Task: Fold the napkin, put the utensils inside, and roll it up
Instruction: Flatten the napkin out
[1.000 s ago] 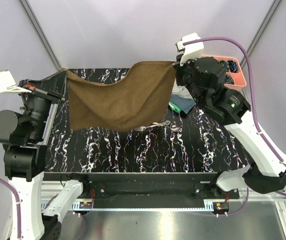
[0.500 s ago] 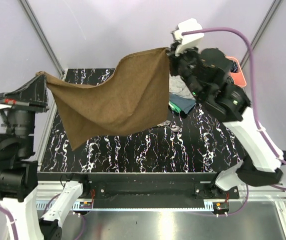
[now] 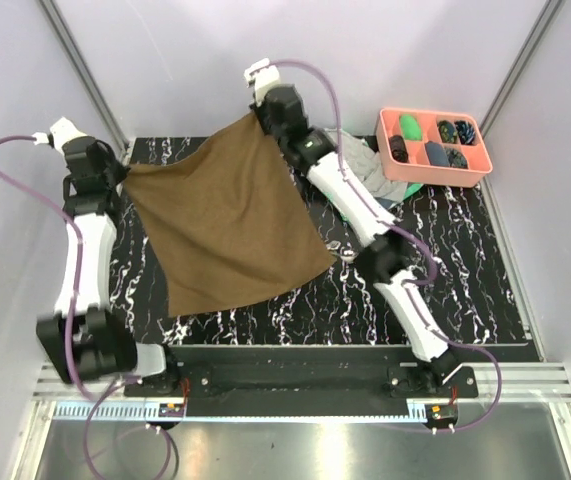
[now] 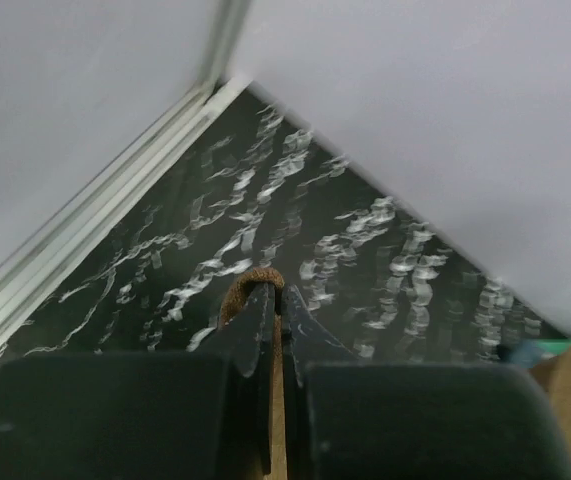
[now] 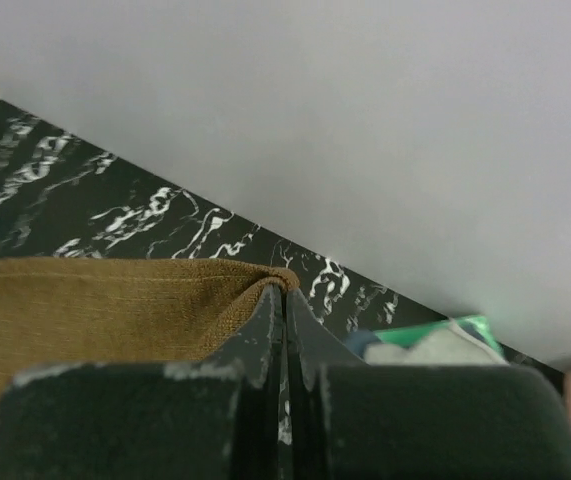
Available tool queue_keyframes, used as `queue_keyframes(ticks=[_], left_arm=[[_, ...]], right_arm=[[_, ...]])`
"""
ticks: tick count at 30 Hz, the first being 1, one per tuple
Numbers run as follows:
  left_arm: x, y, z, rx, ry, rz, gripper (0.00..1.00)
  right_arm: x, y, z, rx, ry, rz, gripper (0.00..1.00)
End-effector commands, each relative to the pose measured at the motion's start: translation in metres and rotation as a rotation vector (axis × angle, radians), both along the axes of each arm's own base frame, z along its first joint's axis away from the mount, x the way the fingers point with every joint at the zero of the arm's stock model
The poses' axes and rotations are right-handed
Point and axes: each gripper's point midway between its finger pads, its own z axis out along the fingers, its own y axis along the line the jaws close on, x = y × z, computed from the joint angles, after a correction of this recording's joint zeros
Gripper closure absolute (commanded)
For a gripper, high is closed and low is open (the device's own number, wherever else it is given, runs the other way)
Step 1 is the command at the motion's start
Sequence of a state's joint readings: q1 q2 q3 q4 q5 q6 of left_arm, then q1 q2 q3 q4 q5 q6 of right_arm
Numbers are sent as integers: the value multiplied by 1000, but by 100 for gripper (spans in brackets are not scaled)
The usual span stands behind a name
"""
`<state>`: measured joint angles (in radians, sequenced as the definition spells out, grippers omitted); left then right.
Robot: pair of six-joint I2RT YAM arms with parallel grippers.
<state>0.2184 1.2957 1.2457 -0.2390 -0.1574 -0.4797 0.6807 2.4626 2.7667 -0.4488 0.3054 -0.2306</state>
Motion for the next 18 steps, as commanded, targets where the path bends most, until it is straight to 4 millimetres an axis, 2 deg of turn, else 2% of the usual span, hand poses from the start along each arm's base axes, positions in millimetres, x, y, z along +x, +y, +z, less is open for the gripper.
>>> queue_keyframes(ticks=[1, 2, 3, 4, 5, 6, 7, 8, 9, 10, 11, 12, 13, 14, 15, 16, 17, 18], left_arm=[[57, 45, -13, -21, -47, 36, 92], [76, 52, -27, -23, -16, 25, 81], [84, 52, -32, -25, -3, 7, 62], [89, 51, -38, -30, 19, -13, 26], [98, 47, -42, -37, 25, -49, 19], [99, 44, -41, -38, 22, -59, 5], [100, 41, -42, -37, 24, -65, 1], [97, 38, -43, -35, 27, -71, 1], [95, 31, -42, -36, 25, -83, 1], [93, 26, -43, -39, 30, -88, 1], [86, 20, -42, -36, 35, -99, 1], [84, 3, -44, -36, 45, -130, 1], [79, -7, -45, -30, 53, -149, 1], [70, -28, -46, -8, 60, -183, 1], [66, -41, -47, 2, 66, -207, 1], [55, -53, -51, 22, 78, -230, 1], [51, -81, -54, 29, 85, -292, 1], [45, -96, -58, 33, 91, -323, 1]], right_arm=[[61, 12, -13, 197, -177, 1, 100], [69, 11, -20, 221, -194, -2, 93], [74, 19, -44, 215, -183, 29, 76], [73, 26, -39, 236, -216, 67, 56], [72, 31, -45, 227, -206, 96, 19], [69, 35, -44, 224, -197, 128, 9], [66, 37, -58, 192, -141, 141, 3], [63, 38, -57, 182, -126, 158, 0], [57, 40, -81, 143, -50, 177, 0], [48, 33, -64, 144, -29, 176, 0], [41, 32, -64, 157, 4, 181, 0], [32, 28, -100, 123, 95, 185, 0], [16, 20, -62, 157, 75, 189, 0], [6, 16, -62, 183, 113, 184, 1], [-12, 2, -59, 188, 148, 170, 1], [-21, -6, -60, 197, 172, 153, 2], [-30, -14, -61, 234, 206, 124, 2], [-45, -37, -62, 242, 230, 59, 2]])
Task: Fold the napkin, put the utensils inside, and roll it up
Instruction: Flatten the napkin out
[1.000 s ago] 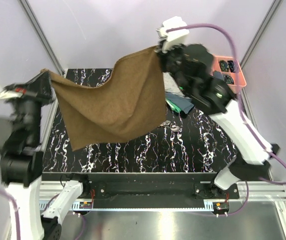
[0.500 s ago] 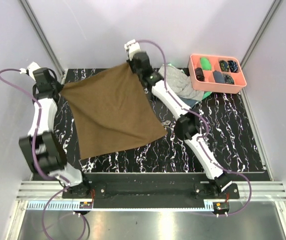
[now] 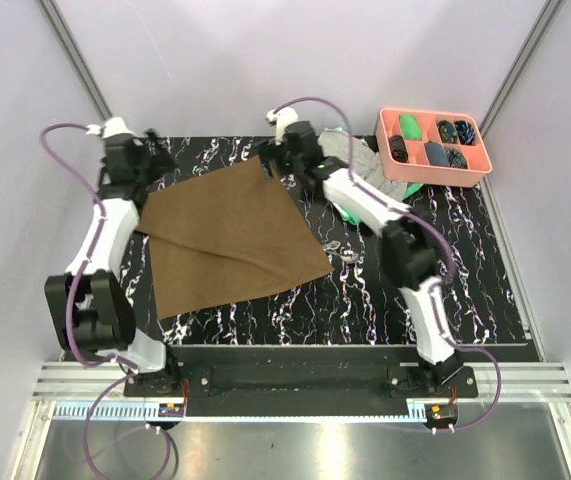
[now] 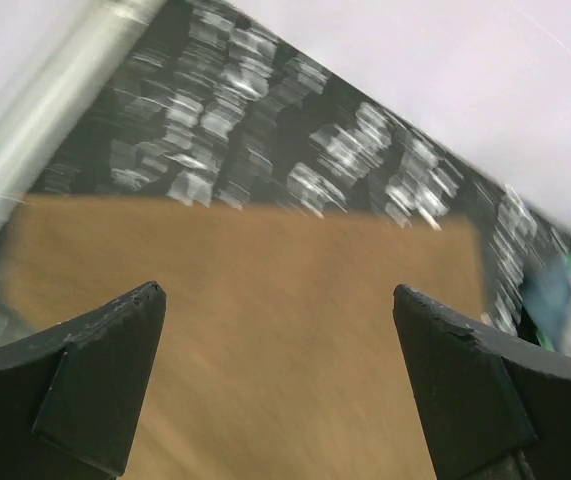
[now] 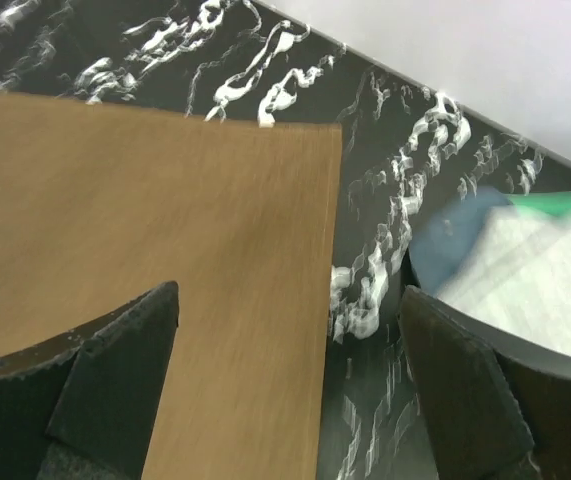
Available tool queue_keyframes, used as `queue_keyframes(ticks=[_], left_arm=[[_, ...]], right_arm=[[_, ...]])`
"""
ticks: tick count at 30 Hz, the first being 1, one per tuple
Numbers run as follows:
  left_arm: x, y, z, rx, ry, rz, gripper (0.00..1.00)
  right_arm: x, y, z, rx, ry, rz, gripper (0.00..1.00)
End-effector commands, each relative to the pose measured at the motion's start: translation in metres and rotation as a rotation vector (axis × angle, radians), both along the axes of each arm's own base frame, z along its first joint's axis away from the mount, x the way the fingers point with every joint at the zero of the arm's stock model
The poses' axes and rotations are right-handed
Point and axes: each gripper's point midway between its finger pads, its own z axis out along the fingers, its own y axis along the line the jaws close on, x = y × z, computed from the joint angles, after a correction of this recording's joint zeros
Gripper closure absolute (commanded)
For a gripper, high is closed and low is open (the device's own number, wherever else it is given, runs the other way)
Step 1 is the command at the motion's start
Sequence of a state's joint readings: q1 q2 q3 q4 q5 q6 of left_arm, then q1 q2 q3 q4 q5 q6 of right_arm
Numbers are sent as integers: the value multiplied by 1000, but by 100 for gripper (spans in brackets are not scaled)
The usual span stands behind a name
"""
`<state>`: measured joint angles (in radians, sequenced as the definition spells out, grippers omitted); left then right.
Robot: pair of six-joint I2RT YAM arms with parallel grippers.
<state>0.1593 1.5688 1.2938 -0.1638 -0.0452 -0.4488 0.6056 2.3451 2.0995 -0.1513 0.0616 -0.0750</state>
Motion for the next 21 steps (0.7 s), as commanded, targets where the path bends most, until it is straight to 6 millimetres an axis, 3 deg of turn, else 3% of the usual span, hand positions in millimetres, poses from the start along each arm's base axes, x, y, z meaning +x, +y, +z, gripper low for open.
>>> queue_keyframes(ticks=[1, 2, 3, 4, 5, 6, 8, 9, 10, 13, 21], left_arm=[[-28, -74, 14, 67, -58, -181, 1], [-34, -115, 12, 76, -62, -276, 1], [-40, -132, 7, 88, -53, -317, 1], [-51, -145, -6, 105, -28, -345, 1], [-61, -169, -12, 102, -20, -397, 1], [-68, -175, -19, 90, -14, -399, 1], [-93, -186, -43, 21, 9, -389, 1], [-98, -188, -46, -4, -15, -376, 1], [-116, -177, -65, -15, 7, -307, 1], [-143, -168, -84, -50, -15, -234, 1], [-182, -141, -143, -139, 108, -54, 1]], right_arm=[[-47, -52, 102, 203, -34, -139, 2], [-52, -69, 99, 255, 16, -189, 3], [-70, -88, 91, 283, 74, -198, 4], [-67, -121, 87, 321, 110, -245, 10], [-75, -133, 83, 372, 154, -268, 11], [-96, -143, 75, 389, 199, -243, 12], [-110, -156, 67, 370, 208, -247, 12], [-125, -159, 59, 365, 231, -234, 12], [-131, -160, 55, 363, 240, -230, 12], [-151, -162, 41, 391, 297, -243, 12], [-172, -155, 22, 450, 376, -203, 13]])
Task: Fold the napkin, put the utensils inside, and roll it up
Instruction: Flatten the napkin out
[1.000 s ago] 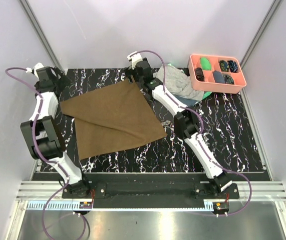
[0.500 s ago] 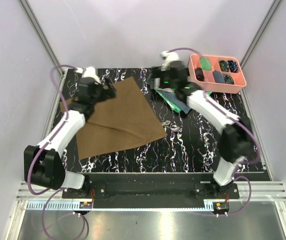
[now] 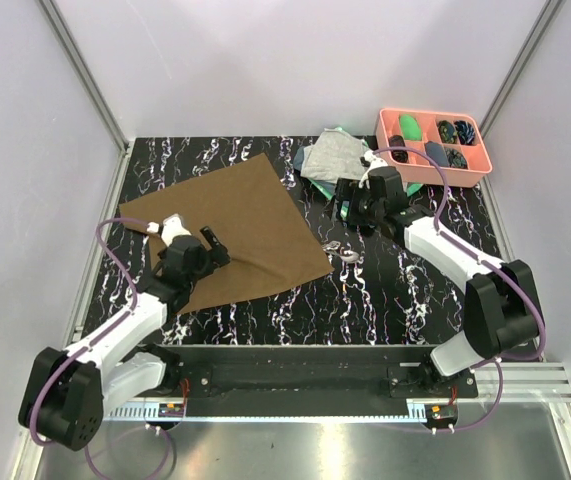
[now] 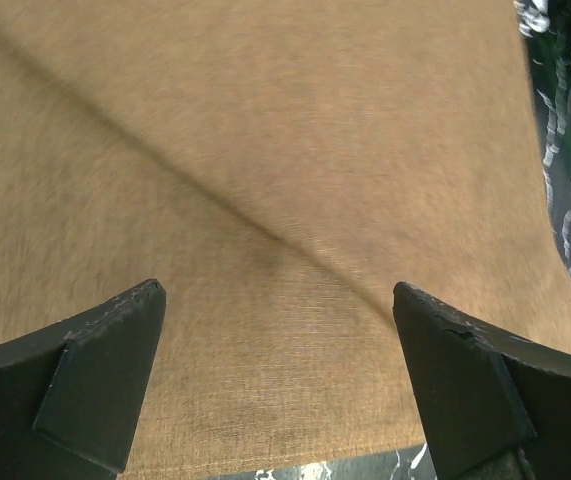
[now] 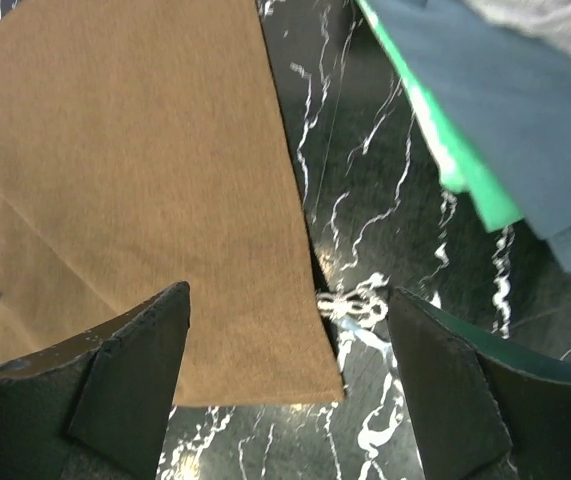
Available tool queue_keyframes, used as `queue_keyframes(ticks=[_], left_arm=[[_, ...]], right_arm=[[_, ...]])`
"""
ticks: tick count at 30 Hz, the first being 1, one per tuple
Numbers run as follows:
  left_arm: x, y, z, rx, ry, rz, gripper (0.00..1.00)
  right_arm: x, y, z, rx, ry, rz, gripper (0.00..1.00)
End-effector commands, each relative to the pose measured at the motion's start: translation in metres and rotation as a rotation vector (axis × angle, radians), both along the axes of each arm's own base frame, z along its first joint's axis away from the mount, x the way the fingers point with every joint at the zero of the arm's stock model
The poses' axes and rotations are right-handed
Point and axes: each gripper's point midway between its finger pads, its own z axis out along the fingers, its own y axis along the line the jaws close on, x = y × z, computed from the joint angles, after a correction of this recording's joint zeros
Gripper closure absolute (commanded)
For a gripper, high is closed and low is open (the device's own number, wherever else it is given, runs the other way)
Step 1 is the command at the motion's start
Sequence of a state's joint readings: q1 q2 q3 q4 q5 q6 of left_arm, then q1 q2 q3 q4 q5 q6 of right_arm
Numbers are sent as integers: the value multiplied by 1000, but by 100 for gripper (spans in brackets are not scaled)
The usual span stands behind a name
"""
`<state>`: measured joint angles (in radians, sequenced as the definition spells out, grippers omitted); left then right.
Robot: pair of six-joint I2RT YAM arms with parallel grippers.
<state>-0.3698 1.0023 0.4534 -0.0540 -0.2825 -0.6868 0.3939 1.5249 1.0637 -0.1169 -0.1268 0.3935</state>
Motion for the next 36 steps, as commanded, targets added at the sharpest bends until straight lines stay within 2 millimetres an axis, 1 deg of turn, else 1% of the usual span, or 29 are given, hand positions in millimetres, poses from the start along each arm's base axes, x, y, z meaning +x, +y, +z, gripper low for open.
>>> queue_keyframes(ticks=[1, 5, 6, 8, 9, 10, 11, 13, 14, 15, 16, 17, 18, 20, 25, 28, 29, 31, 32, 33, 34, 35, 36], left_arm=[[-2, 18, -15, -77, 12, 204, 1], [-22, 35, -39, -118, 69, 336, 1], [-29, 39, -46, -128, 78, 359, 1], [-35, 44, -52, -180, 82, 415, 1], [-44, 48, -60, -189, 99, 437, 1], [-48, 50, -63, -229, 100, 475, 1], [-56, 53, -69, -229, 123, 498, 1], [-63, 59, -69, -255, 101, 541, 1], [-72, 65, -74, -236, 120, 563, 1], [-72, 72, -68, -239, 84, 594, 1], [-76, 76, -67, -228, 82, 610, 1], [-84, 81, -70, -201, 101, 624, 1], [-84, 85, -62, -218, 64, 643, 1], [-94, 91, -62, -218, 63, 668, 1], [-103, 97, -59, -225, 43, 689, 1], [-101, 100, -48, -192, 21, 665, 1], [-95, 99, -35, -197, -10, 657, 1], [-86, 101, -15, -123, -52, 603, 1], [-71, 97, 9, -116, -104, 575, 1], [-65, 96, 20, -41, -116, 516, 1], [-55, 85, 32, -15, -138, 444, 1], [-31, 68, 58, -18, -200, 374, 1], [-21, 51, 65, 31, -200, 257, 2]], right_arm=[[-5, 13, 30, 107, -51, 33, 13], [-9, 13, 26, 111, -38, 34, 13], [-9, 13, 25, 113, -37, 35, 13], [-11, 13, 24, 116, -31, 37, 12], [-12, 13, 26, 119, -33, 38, 13], [-13, 13, 25, 121, -32, 40, 13], [-14, 13, 25, 124, -29, 40, 12], [-16, 12, 25, 128, -27, 39, 13], [-18, 12, 27, 130, -30, 37, 13], [-18, 12, 27, 132, -28, 35, 13], [-18, 11, 26, 131, -29, 34, 13], [-19, 11, 28, 134, -32, 33, 13], [-19, 12, 29, 137, -32, 33, 13], [-19, 11, 30, 138, -33, 30, 13], [-19, 12, 26, 142, -20, 33, 13], [-21, 12, 27, 143, -20, 36, 13], [-22, 11, 28, 141, -22, 36, 13], [-21, 5, 28, 118, -27, 7, 12], [-22, 3, 27, 108, -24, 2, 12], [-22, -1, 23, 86, -21, -6, 11], [-19, -10, 20, 68, -15, -39, 12], [-19, -16, 13, 54, 9, -50, 12], [-19, -21, 10, 53, 21, -63, 12]])
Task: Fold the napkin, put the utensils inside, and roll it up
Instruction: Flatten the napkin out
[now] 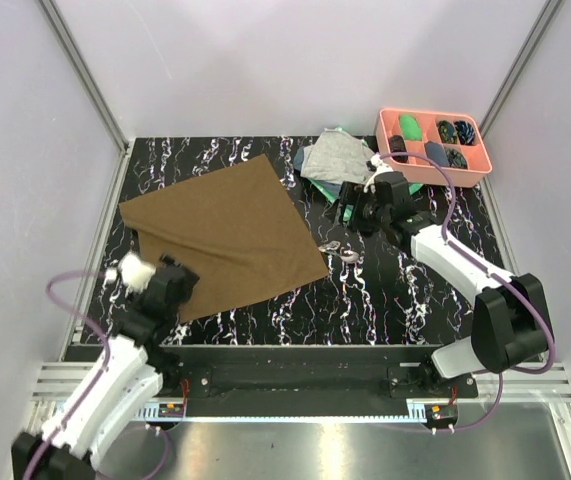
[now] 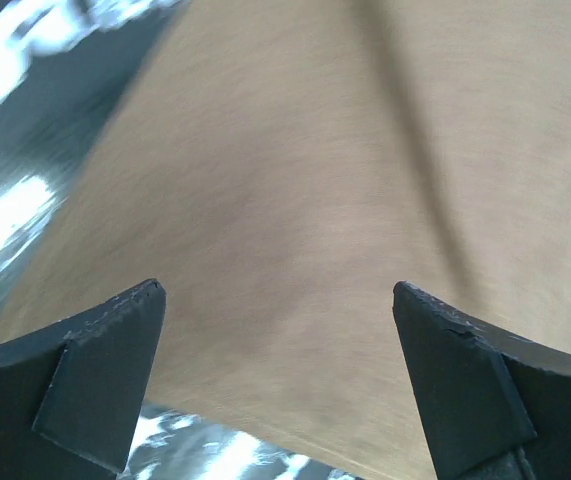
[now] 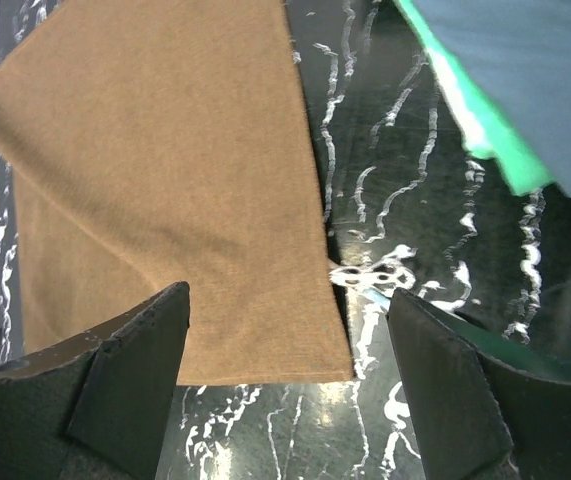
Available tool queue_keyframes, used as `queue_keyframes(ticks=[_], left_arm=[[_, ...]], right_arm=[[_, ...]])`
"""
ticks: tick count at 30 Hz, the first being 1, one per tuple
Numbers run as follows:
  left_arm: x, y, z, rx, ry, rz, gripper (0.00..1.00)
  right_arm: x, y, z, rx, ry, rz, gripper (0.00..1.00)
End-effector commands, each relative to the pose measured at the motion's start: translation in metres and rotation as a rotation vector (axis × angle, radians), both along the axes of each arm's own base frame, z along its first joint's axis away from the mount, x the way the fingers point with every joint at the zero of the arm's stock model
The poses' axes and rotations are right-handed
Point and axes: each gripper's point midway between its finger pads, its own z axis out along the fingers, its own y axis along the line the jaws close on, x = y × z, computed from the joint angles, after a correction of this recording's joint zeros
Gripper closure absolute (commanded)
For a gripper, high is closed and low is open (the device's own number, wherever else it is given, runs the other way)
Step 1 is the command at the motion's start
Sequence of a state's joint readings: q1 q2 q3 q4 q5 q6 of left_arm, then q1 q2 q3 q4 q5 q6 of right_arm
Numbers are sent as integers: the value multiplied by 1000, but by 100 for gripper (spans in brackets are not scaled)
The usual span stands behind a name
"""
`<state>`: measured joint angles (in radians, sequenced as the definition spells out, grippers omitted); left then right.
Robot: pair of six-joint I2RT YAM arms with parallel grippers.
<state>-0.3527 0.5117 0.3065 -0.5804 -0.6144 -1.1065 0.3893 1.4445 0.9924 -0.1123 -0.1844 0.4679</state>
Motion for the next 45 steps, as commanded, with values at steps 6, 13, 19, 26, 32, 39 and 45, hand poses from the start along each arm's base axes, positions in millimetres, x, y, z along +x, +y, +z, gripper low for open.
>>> queue_keyframes(ticks=[6, 13, 19, 26, 32, 39, 45], left_arm=[[111, -217, 106, 288, -216, -862, 10], [115, -345, 64, 363, -97, -1159, 16], [136, -248, 52, 330, -31, -823, 5], [108, -98, 2, 100, 42, -432, 1], [101, -36, -18, 36, 28, -167, 1], [65, -11, -40, -35, 16, 29, 1], [36, -5, -47, -75, 30, 69, 1]], right_arm=[[5, -89, 8, -24, 0, -208, 14], [-9, -149, 18, -40, -20, -323, 15], [-17, -144, 14, -19, -7, -299, 15], [-15, -133, 9, 27, 5, -257, 15], [-16, -128, 9, 52, 2, -235, 15], [-16, -127, 17, 60, -19, -233, 15], [-16, -126, 19, 65, -23, -226, 15]])
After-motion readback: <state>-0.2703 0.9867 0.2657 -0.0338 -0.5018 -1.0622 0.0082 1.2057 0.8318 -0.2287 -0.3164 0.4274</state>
